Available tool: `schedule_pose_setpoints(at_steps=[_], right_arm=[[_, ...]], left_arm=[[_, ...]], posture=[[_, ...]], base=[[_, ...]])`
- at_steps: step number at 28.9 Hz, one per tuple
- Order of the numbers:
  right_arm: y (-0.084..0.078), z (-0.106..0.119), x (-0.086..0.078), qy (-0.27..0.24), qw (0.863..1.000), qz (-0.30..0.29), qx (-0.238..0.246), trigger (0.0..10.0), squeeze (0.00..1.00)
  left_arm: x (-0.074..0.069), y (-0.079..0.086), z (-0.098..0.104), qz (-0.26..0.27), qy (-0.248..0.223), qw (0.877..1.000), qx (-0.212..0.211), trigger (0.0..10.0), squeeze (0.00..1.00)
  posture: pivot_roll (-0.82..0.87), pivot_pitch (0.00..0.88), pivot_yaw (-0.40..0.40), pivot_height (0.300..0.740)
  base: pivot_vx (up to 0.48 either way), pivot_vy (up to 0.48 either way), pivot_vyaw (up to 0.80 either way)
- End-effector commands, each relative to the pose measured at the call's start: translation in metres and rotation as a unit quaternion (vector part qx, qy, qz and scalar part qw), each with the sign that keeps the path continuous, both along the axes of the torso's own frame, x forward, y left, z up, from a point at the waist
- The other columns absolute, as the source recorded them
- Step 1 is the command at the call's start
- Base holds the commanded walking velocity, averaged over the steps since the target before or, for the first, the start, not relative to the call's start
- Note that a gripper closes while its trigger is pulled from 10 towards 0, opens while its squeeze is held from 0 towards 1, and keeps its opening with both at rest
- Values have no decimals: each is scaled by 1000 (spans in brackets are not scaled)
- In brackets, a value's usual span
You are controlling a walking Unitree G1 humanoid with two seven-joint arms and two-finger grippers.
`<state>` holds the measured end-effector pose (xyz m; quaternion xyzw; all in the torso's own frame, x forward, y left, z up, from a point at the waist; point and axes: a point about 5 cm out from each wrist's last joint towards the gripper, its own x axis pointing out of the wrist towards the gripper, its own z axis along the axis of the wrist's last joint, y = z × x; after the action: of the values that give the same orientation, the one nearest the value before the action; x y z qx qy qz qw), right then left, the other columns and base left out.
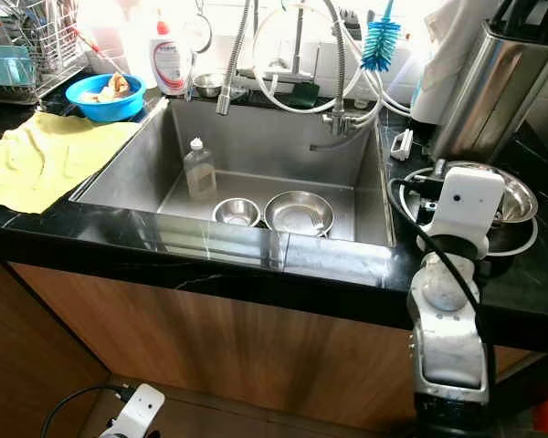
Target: Kitchen organization
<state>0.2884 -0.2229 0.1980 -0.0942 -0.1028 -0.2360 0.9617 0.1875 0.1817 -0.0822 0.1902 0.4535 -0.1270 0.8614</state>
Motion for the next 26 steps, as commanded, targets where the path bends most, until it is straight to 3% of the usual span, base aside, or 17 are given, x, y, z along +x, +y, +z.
schedule_pose_setpoints(at_steps=[1, 2, 3, 4, 9, 18, 21, 26], right_arm=[[2, 4, -4, -9, 1000, -3, -8, 10000, 671], [3, 3, -4, -9, 1000, -2, -9, 10000, 278], [3, 3, -4, -9, 1000, -2, -9, 10000, 278], [2, 2, -7, -10, 1000, -8, -8, 10000, 0], [-6, -1, -20, -17, 999, -36, -5, 10000, 0], [-10, -6, -27, -24, 997, -64, 28, 10000, 0], [-10, -15, -26, -4, 996, -64, 60, 10000, 0], [-15, -17, -28, -4, 995, -78, 67, 10000, 0]], left_arm=[[0, 1, 0, -9, 5, 1000, 5, 10000, 0], [0, 1, 0, -9, 5, 1000, 5, 10000, 0], [0, 1, 0, -9, 5, 1000, 5, 10000, 0], [0, 1, 0, -10, 5, 1000, 5, 10000, 0], [-1, 0, 0, -10, 5, 1000, 4, 10000, 0], [-1, -1, -1, -9, 5, 1000, 3, 10000, 0], [-1, -1, -1, -11, 5, 1000, 4, 10000, 0], [-2, 0, -1, -12, 5, 1000, 5, 10000, 0]], posture=[[-145, 31, -20, 740], [-146, 29, -20, 740], [-146, 29, -20, 740], [-146, 26, -21, 740], [-145, 18, -31, 740], [-138, 5, -39, 740], [-143, 0, -38, 740], [-142, 0, -36, 740]], base=[[0, 0, 0], [0, 0, 0], [0, 0, 0], [0, 0, 0], [0, 0, 0], [0, 0, 0], [0, 0, 0], [0, 0, 0]])
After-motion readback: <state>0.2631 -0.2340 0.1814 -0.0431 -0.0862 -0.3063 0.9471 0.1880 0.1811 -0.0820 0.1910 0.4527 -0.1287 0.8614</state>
